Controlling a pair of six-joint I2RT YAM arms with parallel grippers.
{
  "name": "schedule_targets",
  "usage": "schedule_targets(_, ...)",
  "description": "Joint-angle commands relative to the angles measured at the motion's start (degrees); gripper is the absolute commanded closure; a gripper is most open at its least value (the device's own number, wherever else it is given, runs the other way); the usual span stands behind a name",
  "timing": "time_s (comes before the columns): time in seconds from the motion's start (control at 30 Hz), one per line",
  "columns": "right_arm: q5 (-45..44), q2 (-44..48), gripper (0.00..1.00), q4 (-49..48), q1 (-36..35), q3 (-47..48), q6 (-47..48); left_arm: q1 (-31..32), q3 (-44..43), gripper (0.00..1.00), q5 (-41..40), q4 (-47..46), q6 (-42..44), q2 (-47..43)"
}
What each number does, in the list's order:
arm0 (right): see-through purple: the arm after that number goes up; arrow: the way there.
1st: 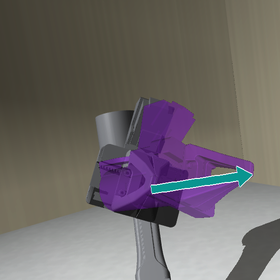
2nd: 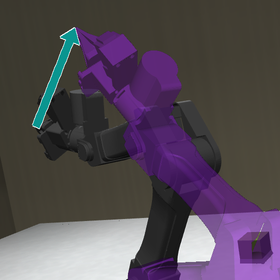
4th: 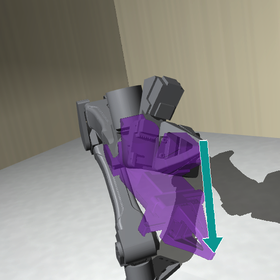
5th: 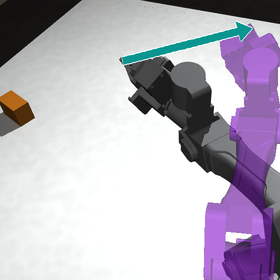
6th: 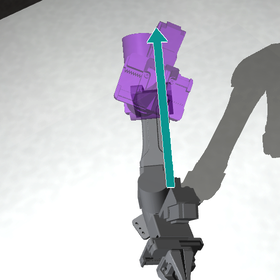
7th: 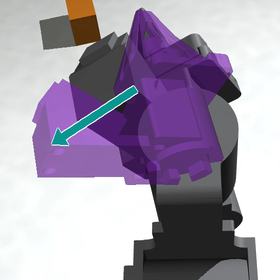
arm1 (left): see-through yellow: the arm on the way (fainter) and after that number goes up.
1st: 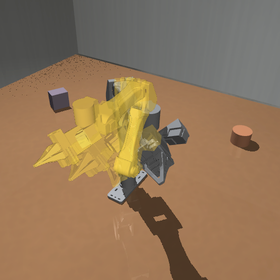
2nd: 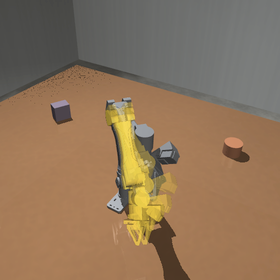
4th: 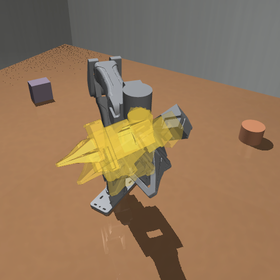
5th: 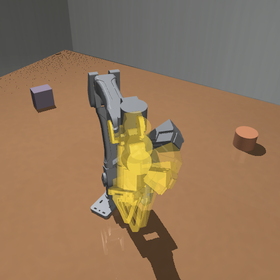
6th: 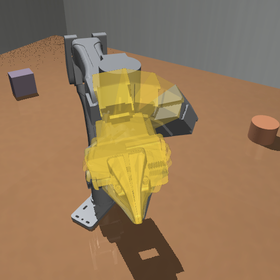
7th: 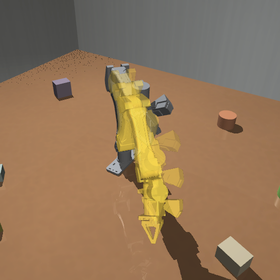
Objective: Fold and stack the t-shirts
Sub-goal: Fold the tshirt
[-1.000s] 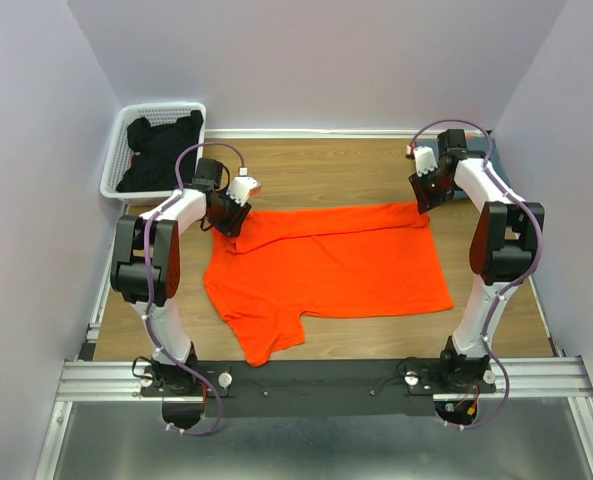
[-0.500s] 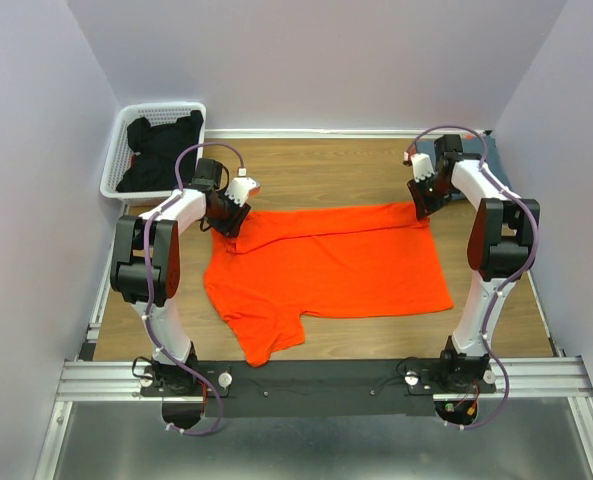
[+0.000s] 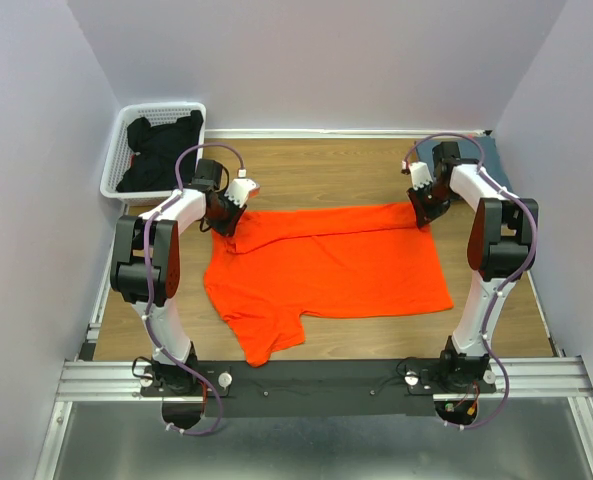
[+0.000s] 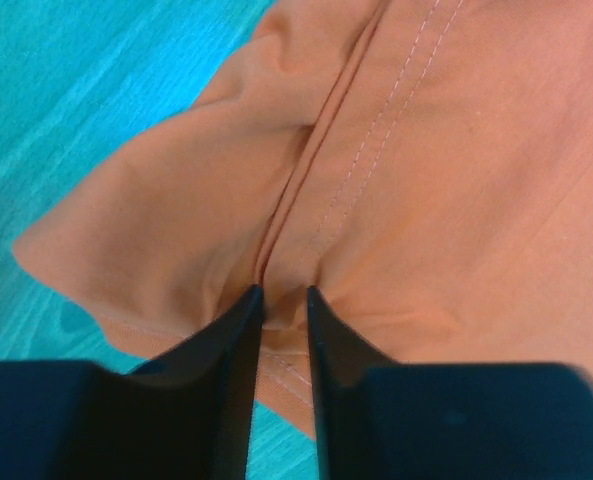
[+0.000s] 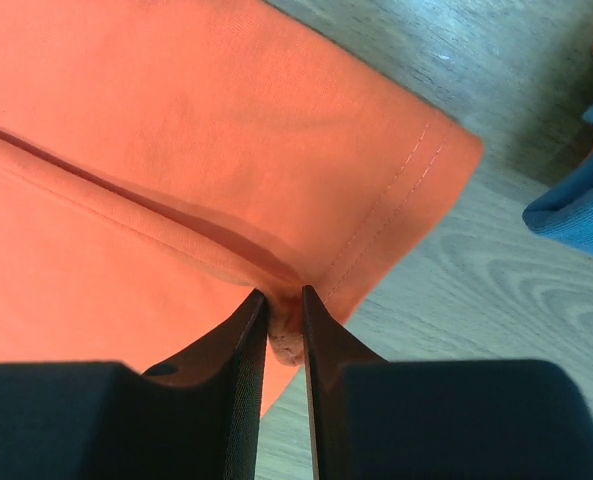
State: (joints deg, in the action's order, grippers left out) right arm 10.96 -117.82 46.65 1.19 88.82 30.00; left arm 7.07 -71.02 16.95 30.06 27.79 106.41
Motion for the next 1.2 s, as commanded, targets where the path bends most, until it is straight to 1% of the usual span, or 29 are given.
schedule_targets(0.0,-0.5,1.3,0.73,1.3,0.2,-0.4,0.5,-0.5,0.2,0.77,1.7,2.4,0.5,-2.3)
schedule_targets(0.1,-0.4,1.3,0.74,1.4,0.2,0.0,0.3,-0.5,0.0,0.87,2.4,3.3,0.7,-3.6)
schedule_targets(0.17,-0.2,1.4,0.74,1.4,0.2,0.2,0.1,-0.5,0.1,1.00,3.5,3.8,1.0,-4.5)
schedule_targets(0.4,0.0,2.6,0.74,1.8,0.2,0.2,0.1,1.0,2.4,1.00,9.8,8.1,5.9,-12.7)
schedule_targets(0.53,-0.1,2.9,0.75,1.9,0.2,0.0,0.1,3.5,5.2,1.00,11.8,11.4,9.8,-15.9)
schedule_targets(0.67,-0.2,3.1,0.76,1.9,0.2,0.0,0.2,7.4,9.3,1.00,13.8,14.8,15.3,-19.5)
schedule_targets(0.83,-1.0,3.6,0.78,2.0,0.3,-0.7,0.8,12.9,16.6,1.00,12.2,17.6,22.0,-24.1)
schedule_targets(0.93,-1.9,4.2,0.78,2.1,0.3,-1.2,1.3,14.7,20.0,0.79,9.3,17.7,24.7,-26.0)
schedule_targets(0.97,-2.1,4.4,0.78,2.3,0.3,-1.3,1.6,14.7,20.4,0.69,8.2,17.7,25.4,-26.5)
schedule_targets(1.0,-2.4,5.0,0.78,2.4,0.3,-1.5,1.8,14.7,20.4,0.64,7.6,17.8,25.6,-27.1)
schedule_targets(1.1,-3.0,6.5,0.78,2.7,0.3,-2.2,3.0,14.7,17.4,0.56,7.0,19.1,25.9,-26.8)
schedule_targets(1.13,-3.1,6.6,0.78,2.7,0.3,-2.5,3.4,14.8,16.5,0.55,7.3,19.5,26.0,-26.4)
schedule_targets(1.17,-3.4,6.9,0.78,2.8,0.3,-2.7,3.7,14.7,15.5,0.51,7.7,19.7,25.9,-26.1)
